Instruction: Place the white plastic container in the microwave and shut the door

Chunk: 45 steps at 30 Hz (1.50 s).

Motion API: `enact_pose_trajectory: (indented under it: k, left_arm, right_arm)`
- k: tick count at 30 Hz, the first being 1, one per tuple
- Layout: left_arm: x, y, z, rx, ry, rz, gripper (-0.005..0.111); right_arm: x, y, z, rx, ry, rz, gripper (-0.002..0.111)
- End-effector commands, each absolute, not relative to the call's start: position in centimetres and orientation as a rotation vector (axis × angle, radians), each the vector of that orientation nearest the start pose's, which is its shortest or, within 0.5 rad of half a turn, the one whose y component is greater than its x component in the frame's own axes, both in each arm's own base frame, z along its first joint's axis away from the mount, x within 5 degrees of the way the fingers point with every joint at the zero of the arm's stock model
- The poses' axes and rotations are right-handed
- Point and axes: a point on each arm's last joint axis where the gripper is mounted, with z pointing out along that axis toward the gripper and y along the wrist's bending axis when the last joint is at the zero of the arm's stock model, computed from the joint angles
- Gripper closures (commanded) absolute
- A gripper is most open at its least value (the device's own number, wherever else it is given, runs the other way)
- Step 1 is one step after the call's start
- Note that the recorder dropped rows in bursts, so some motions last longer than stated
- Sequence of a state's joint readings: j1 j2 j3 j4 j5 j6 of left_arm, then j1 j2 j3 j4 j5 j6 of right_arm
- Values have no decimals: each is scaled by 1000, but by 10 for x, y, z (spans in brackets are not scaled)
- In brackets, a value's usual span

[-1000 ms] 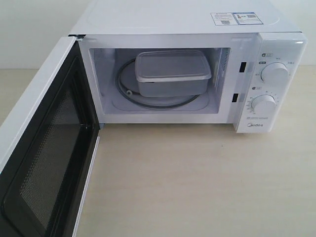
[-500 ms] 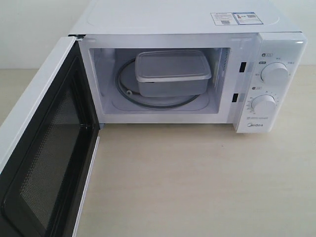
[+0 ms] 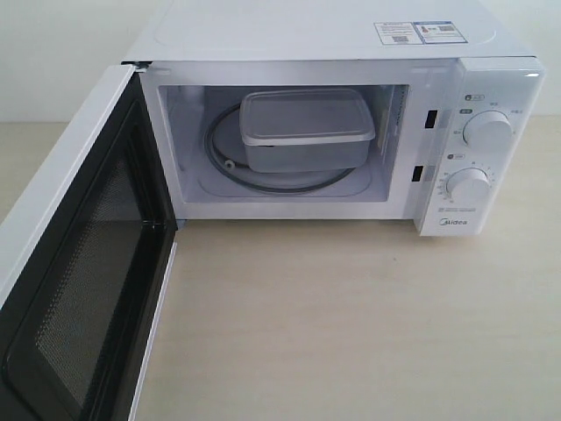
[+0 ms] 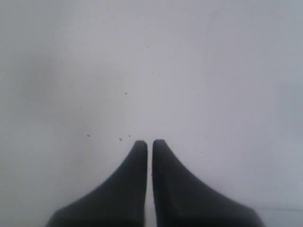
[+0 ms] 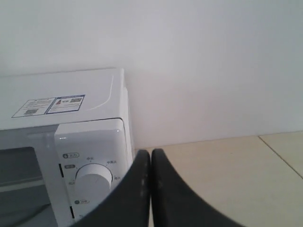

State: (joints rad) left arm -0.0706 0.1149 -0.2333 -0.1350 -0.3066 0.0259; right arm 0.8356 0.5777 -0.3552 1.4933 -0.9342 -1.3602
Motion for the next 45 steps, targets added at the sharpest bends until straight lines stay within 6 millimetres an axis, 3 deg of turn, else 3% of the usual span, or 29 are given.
enact_pose_trajectory:
  k: [1, 5, 8, 14, 17, 45]
  left_arm:
    - [76, -4, 347, -25, 1255, -126, 102]
    - [119, -10, 347, 4, 1631, -128, 102]
    - [144, -11, 339, 0, 1697, -122, 102]
    - [162, -12, 327, -5, 1769, -121, 102]
    - [166, -13, 324, -73, 1783, -175, 102]
    - [166, -12, 327, -65, 1762, -168, 102]
  right_arm:
    - [114, 17, 298, 156, 1574, -1, 108]
    - [113, 13, 299, 190, 1563, -37, 108]
    - [113, 12, 299, 196, 1563, -41, 108]
    - [113, 12, 297, 167, 1588, -72, 108]
    - [113, 13, 297, 147, 1589, -78, 108]
    - [113, 13, 297, 102, 1593, -128, 108]
